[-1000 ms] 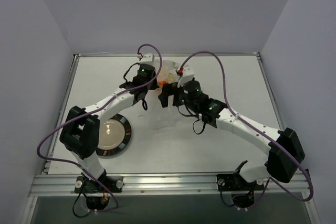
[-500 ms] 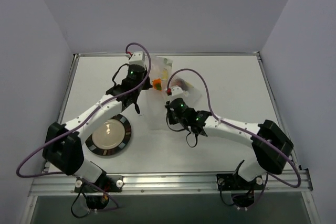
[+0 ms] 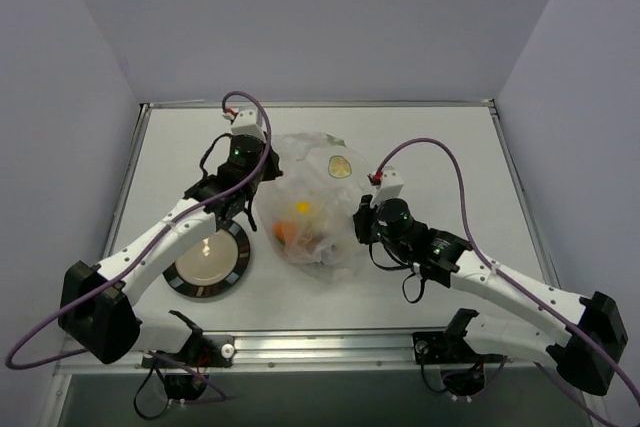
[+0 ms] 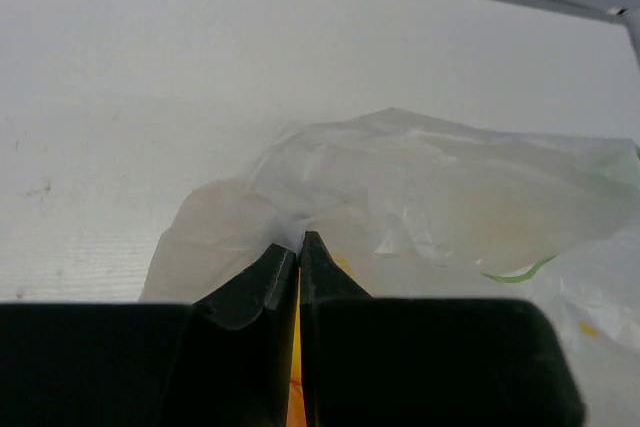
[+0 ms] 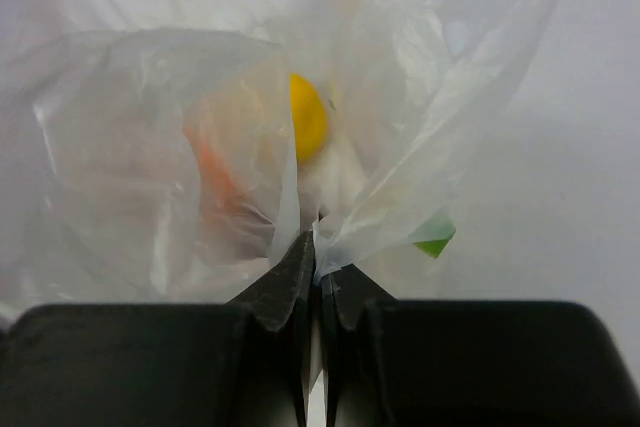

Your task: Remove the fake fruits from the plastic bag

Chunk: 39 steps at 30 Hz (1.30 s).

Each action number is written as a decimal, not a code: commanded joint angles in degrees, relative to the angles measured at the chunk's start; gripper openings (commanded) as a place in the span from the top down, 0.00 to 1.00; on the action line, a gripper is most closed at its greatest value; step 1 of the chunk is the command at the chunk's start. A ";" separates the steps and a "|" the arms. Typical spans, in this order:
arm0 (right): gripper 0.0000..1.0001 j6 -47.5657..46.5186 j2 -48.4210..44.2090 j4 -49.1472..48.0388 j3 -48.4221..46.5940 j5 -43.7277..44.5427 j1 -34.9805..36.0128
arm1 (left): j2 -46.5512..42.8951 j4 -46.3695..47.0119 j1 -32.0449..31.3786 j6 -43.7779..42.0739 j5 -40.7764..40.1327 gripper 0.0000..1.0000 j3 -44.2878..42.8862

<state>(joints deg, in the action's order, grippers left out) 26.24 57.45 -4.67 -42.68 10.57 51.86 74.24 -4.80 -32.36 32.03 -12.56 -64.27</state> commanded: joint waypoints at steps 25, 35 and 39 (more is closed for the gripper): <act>0.66 6.90 -2.51 3.34 11.66 0.23 -3.78 | -0.15 10.33 -0.95 9.72 4.64 0.98 15.67; 0.06 -1.80 -4.37 14.69 -10.03 -0.98 -3.08 | -5.42 7.87 -1.04 8.75 4.91 0.98 15.40; 0.08 -3.73 1.59 14.69 -15.66 -4.67 -2.81 | -6.91 8.05 -1.04 9.28 5.61 0.98 16.72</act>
<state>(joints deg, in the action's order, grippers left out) 25.34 54.68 7.66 -54.74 8.58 48.49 69.36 1.72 -33.06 40.56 -7.49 -46.96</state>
